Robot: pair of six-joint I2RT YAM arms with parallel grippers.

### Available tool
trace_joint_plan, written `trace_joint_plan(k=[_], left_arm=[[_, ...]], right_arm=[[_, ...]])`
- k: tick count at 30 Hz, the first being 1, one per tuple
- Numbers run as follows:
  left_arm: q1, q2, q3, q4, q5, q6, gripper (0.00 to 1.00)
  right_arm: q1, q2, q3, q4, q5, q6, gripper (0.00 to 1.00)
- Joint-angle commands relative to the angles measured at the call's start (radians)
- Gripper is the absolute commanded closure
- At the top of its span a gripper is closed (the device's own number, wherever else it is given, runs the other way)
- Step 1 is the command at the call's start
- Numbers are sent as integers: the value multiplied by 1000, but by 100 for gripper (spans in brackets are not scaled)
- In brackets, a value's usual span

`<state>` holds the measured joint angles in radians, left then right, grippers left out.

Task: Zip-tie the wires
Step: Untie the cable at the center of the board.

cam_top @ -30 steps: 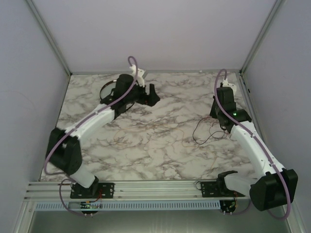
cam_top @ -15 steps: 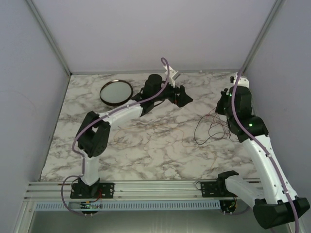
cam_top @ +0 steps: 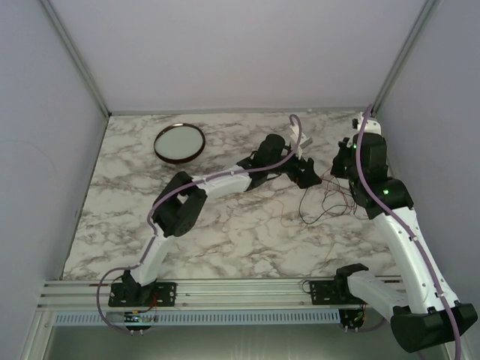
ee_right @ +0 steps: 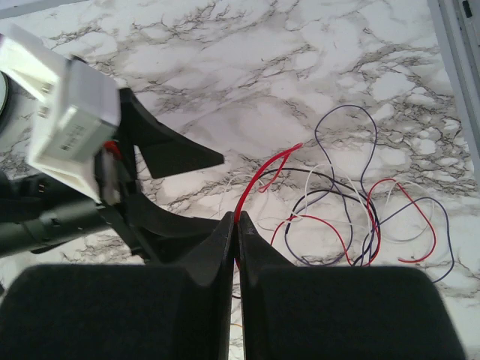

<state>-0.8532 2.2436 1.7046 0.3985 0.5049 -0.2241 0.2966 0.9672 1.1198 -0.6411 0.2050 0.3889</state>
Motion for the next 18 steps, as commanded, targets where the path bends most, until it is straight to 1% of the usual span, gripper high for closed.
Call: trace_joint_plan(k=[1,5,8,9,10,11,12,13,15,16,18], left_arm=[[-24,44,80,51,14,18,16],[-38,103,126,64,9,1,20],[-51,151,179,54,-24,11,23],[-53,168,201,54,-31,9,25],[-55,184,220,54,-38,1,30],[-55,199,239,56,-42,-6,38],[-55,210,257,55,-46,-9,51],[-54,213,265,47,-54,-7,68],[-50,183,252,19,-92,14,95],[-46,154,231,0,-128,28,100],[-31,73,173,-15,-189,55,100]], right_arm=[[8,-8,55,6,-17,-2,100],[7,-13,53,6,-27,3,100],[8,-20,52,6,-30,8,100],[7,-23,52,6,-31,9,100],[8,-26,51,5,-33,10,100],[8,-29,51,5,-34,10,100],[8,-33,49,3,-28,10,100],[7,-37,47,-2,-15,10,100],[7,-43,44,-18,25,9,100],[7,-43,42,-30,59,16,100],[4,-49,35,-53,130,31,100]])
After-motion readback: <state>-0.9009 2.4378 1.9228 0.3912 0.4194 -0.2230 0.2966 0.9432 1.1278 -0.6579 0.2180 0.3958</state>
